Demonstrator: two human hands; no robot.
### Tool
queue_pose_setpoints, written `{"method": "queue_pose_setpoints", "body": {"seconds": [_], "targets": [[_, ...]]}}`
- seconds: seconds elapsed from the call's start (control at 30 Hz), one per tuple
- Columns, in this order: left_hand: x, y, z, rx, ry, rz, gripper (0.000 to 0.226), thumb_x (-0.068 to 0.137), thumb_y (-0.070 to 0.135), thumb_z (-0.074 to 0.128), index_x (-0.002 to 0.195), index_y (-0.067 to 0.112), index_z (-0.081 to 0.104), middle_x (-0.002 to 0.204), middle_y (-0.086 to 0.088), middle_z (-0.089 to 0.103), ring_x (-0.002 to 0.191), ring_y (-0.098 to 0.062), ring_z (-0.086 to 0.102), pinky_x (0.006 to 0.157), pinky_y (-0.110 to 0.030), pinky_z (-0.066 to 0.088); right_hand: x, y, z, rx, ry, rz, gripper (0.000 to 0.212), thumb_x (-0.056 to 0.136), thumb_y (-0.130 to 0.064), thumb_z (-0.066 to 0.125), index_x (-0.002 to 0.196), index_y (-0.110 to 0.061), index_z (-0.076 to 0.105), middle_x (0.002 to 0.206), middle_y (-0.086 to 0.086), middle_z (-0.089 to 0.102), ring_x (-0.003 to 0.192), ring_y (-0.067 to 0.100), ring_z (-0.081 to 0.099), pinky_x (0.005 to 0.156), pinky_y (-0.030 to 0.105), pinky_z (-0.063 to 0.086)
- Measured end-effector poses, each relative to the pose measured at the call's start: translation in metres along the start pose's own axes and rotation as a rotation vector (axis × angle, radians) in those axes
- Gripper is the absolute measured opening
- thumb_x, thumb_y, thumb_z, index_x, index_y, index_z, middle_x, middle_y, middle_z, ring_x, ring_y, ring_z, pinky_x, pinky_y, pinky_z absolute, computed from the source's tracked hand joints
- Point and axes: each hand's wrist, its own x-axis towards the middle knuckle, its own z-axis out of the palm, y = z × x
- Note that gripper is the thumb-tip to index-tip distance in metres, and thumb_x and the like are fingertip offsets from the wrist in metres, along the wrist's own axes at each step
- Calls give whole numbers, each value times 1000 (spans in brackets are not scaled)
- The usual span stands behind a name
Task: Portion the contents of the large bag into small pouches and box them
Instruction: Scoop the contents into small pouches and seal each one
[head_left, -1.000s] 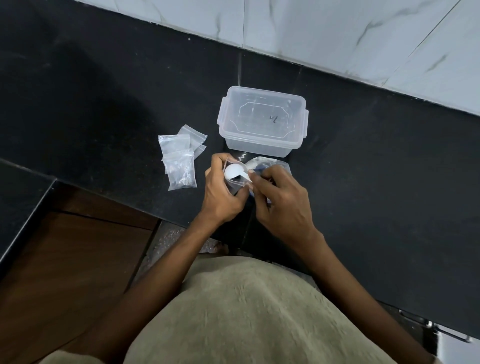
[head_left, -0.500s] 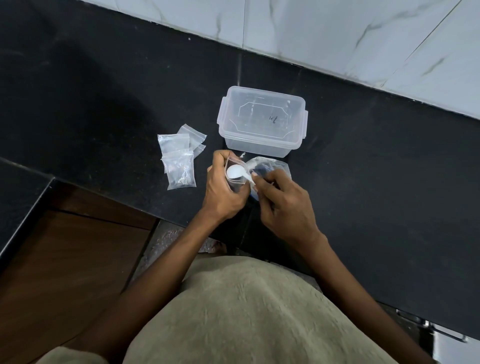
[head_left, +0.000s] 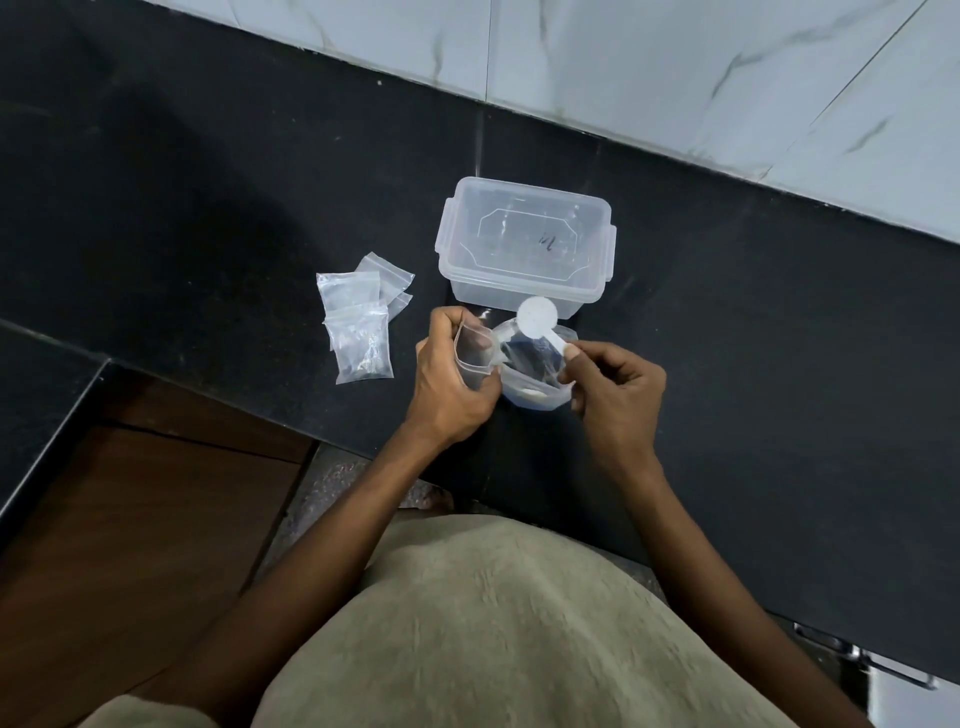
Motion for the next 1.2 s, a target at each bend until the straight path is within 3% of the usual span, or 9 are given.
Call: {"method": "queue_pose_setpoints", "body": {"seconds": [0.1,0.23,0.37,0.5,0.67,0.77,0.87,1.0,1.2], "targets": [[1,3,-3,-72,-10,2,45,74,10,63,114,2,46,98,8,58,93,-14,60,88,-40,52,1,9,-8,-435,52,-77,12,89,-13,70,91,-15,81,80,-4,76,66,15,67,62,33,57],[1,5,-2,-292,-72,-33,60,62,-5,46,122,-5,42,100,-5,56,99,-24,56,95,-39,47,1,15,-6,-916,-65,-114,19,88,-27,63,82,-17,77,80,0,71,69,23,64,60,29,45],[1,7,0,-468,-104,-78,70,60,-3,40,130,-8,37,110,-30,53,107,-45,51,102,-55,41,2,8,2,-1007,-93,-103,29,92,-40,61,100,-17,77,92,3,74,77,25,68,63,30,44],[8,12,-4,-656,-102,-125,66,61,8,41,126,-3,38,119,-32,51,116,-40,51,107,-48,43,2,-6,0,-1078,66,-149,32,91,-47,60,95,-20,77,86,2,71,71,26,65,59,28,39],[17,21,-7,-756,-110,-195,49,64,2,34,110,-4,51,109,-18,56,105,-30,56,94,-31,49,5,-19,3,-980,164,-285,27,86,-37,66,101,-18,78,92,2,69,85,22,59,59,27,38],[17,28,-8,-794,-174,-205,48,64,3,34,109,-2,50,104,-14,55,99,-20,57,89,-27,48,7,-25,8,-629,-22,-322,30,87,-30,72,113,-18,76,105,-4,71,97,14,60,72,26,48],[15,33,-7,-855,-261,-216,45,62,1,33,106,4,43,100,-9,46,96,-16,53,88,-27,45,9,-32,16,-241,-229,-182,28,87,-15,78,115,-13,75,100,-5,73,90,9,67,76,17,51],[17,31,-10,-717,-327,-223,41,62,9,42,103,7,40,103,-10,38,99,-23,39,86,-29,39,8,-33,21,-176,-242,-136,9,89,-10,76,96,-15,78,88,-8,75,80,10,70,70,17,53],[17,21,-15,-664,-238,-268,23,79,14,68,98,7,56,91,0,61,87,-12,56,76,-20,47,13,-26,17,-159,-200,-91,7,90,-9,75,92,-16,76,84,-8,73,76,9,68,68,20,53]]}}
